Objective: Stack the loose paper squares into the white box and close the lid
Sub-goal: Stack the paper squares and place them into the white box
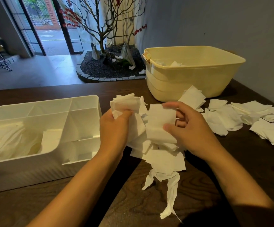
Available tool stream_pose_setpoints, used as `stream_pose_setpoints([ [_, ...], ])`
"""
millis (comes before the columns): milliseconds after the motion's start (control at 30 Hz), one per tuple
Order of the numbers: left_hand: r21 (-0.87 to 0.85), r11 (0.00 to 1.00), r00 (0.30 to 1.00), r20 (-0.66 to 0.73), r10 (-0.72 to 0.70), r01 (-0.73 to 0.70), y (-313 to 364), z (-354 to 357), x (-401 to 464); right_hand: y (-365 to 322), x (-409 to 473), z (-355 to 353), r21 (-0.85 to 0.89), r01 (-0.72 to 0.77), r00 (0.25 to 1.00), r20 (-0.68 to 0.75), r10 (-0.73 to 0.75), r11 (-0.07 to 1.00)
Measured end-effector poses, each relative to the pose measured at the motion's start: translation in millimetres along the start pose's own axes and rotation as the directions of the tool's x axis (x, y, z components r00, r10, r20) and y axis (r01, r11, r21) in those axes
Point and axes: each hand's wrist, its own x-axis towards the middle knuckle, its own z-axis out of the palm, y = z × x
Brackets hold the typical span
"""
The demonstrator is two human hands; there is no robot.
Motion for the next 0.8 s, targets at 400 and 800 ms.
stream_pose_setpoints([
  [400,0.06,0.997,0.996,0.076,0.05,-0.055,1.7,2.2,-4.7,-3.6,-1.6,0.7,0.175,0.113,0.99,-0.104,-0.096,0.978],
  [800,0.069,0.998,0.991,0.131,-0.002,-0.007,-2.1,3.6,-6.9,-8.8,-1.6,-0.4,0.247,0.026,0.997,-0.073,-0.009,0.969],
])
